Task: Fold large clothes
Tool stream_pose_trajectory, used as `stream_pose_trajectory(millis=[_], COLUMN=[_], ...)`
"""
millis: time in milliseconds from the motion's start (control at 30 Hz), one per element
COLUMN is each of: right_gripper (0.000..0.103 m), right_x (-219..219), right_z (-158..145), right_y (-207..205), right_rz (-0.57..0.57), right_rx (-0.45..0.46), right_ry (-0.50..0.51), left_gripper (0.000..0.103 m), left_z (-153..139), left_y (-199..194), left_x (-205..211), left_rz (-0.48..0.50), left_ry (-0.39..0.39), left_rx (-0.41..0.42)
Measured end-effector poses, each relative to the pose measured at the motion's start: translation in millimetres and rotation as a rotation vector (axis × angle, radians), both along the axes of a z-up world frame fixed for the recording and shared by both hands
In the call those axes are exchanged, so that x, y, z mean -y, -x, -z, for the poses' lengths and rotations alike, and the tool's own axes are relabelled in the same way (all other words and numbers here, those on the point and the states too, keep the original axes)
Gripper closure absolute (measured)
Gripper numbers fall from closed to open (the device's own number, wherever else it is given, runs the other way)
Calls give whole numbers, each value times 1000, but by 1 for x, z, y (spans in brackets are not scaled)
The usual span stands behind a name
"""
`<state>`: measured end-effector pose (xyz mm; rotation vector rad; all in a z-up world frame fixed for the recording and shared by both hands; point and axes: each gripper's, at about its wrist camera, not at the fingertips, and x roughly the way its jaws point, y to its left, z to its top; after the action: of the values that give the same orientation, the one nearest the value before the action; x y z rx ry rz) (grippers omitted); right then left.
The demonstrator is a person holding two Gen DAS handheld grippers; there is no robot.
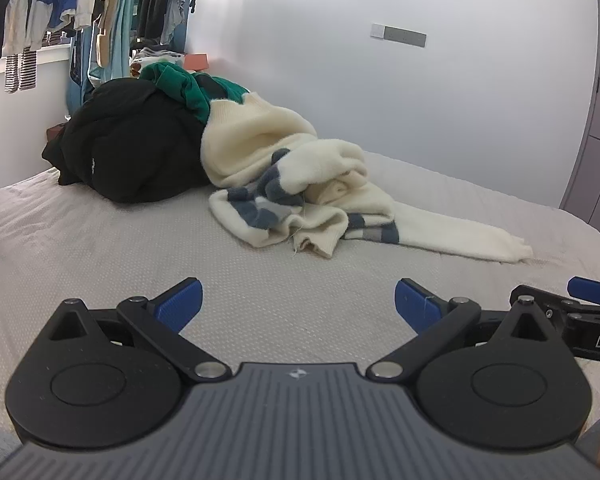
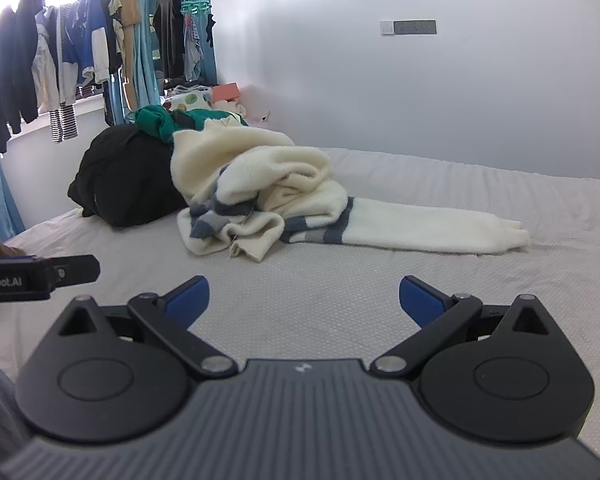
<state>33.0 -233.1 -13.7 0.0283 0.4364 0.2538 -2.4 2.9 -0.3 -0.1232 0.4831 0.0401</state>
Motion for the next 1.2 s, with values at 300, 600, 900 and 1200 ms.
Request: stream_pose_trajectory(millis=[300, 600, 900, 1200], right_gripper=[0, 0, 0, 0], right_x=[0, -1, -2, -2], right_z=[1, 2, 3, 5], right_y=[2, 1, 0, -1], right_rz=[3, 10, 11, 10], right_rx=[0, 4, 4, -1], right_ry=[0, 11, 11, 15], left_gripper=[0, 0, 0, 0], left_z=[0, 1, 1, 1], left_y=[-1, 0, -1, 0], left_x=[0, 1, 0, 0], left_rz=[0, 2, 4, 4], left_ry=[-2, -6, -5, -13], left_rx=[0, 1, 2, 5])
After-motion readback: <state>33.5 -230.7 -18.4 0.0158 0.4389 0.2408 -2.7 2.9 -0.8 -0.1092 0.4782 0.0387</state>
